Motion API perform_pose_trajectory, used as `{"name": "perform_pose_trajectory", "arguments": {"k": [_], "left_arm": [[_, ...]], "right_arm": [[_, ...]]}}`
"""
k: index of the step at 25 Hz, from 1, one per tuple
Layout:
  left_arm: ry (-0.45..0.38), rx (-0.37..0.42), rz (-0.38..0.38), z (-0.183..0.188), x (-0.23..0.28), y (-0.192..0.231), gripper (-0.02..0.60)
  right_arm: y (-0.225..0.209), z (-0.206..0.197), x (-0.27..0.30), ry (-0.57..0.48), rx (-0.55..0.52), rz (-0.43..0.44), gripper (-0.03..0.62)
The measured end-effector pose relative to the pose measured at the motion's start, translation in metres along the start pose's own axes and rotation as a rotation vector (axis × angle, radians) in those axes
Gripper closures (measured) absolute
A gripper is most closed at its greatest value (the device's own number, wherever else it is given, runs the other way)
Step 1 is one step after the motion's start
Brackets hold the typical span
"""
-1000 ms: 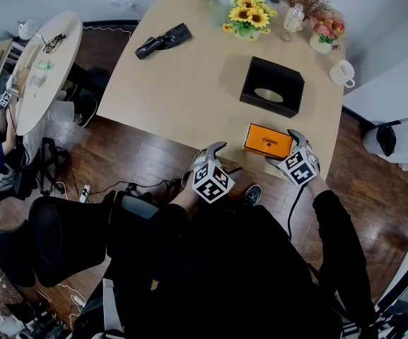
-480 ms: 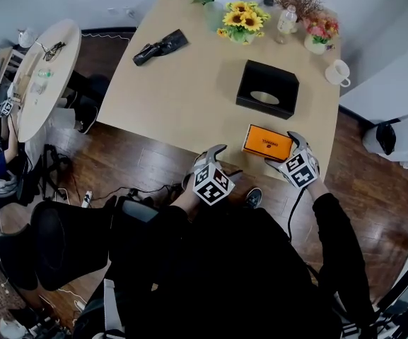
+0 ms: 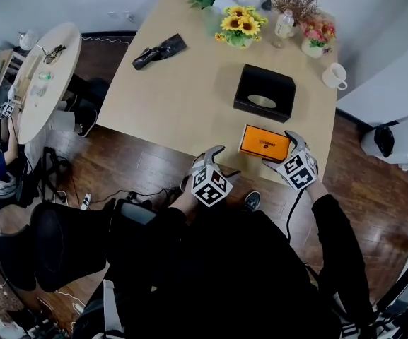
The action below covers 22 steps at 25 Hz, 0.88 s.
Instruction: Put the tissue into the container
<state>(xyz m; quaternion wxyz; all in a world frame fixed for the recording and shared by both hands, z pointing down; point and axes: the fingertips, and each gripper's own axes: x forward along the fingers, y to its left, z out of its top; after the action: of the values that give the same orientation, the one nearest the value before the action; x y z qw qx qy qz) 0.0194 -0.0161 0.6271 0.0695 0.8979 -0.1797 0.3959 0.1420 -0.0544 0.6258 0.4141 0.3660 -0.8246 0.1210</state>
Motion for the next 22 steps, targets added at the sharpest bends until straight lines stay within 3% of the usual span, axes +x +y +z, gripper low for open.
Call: {"name": "perform_pose_trajectory", "arguments": {"k": [22], "left_arm": [[-0.025,0.000,0.006,0.012,-0.003,0.010,0.199]], "right_arm": [[-0.024,0.038,-0.027,-0.070,-0.029,-0.036,0.083]]}}
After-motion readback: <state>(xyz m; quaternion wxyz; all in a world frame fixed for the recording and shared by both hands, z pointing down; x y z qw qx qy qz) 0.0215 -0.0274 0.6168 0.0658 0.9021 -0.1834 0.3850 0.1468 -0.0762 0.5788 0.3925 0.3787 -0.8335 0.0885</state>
